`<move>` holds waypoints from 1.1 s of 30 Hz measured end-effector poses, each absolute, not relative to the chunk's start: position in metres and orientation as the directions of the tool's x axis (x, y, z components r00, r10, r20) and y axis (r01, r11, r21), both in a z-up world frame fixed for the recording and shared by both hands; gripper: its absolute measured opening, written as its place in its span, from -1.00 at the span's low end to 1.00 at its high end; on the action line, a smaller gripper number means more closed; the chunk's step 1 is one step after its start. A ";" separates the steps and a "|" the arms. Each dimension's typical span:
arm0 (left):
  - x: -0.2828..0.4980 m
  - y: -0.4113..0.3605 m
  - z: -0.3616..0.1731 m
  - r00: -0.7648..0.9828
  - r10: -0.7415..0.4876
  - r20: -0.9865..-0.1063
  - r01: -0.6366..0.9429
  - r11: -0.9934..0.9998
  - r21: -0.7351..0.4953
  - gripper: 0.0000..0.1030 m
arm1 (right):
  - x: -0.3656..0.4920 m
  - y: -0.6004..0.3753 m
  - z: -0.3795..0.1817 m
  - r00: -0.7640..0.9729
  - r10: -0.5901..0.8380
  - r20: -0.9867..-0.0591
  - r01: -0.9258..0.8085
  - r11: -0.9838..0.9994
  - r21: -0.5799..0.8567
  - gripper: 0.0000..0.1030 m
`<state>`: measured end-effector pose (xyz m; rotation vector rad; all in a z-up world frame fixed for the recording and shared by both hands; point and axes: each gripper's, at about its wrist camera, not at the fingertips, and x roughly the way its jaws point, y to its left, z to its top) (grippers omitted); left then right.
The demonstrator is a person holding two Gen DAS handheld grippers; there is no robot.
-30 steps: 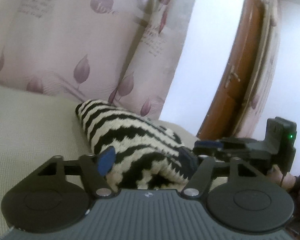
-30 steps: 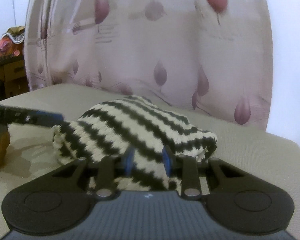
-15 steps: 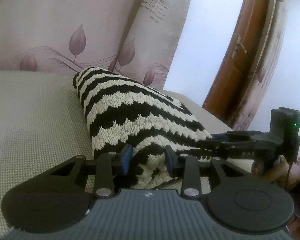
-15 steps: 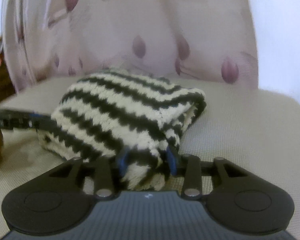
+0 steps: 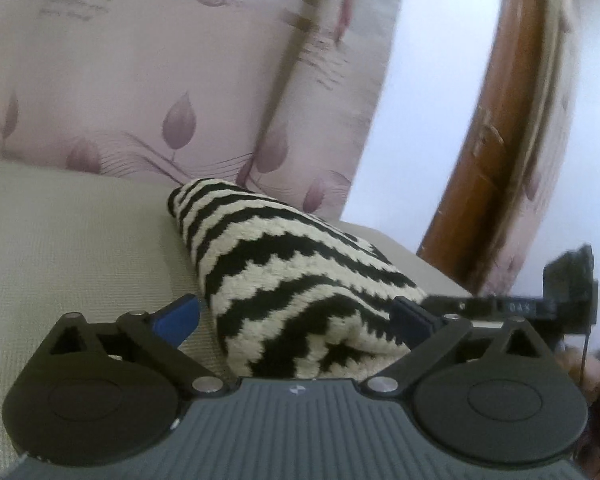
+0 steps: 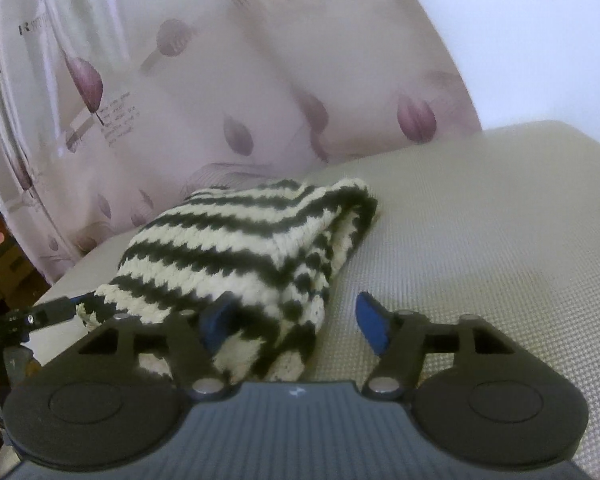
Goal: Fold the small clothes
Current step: 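Open both tools and withdraw them from the folded bundle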
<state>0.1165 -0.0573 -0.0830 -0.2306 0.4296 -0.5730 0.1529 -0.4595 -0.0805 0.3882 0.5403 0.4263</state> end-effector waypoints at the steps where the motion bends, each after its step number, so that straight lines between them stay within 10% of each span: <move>1: 0.118 -0.056 -0.084 0.762 -0.552 -0.339 0.453 0.828 -0.330 0.97 | 0.153 -0.458 -0.081 0.770 0.483 -0.418 -0.283 0.845 0.455 0.36; 33: 0.129 -0.077 -0.087 0.779 -0.396 -0.487 0.348 0.918 -0.190 1.00 | 0.163 -0.444 -0.085 0.718 0.472 -0.511 -0.288 0.871 0.399 0.61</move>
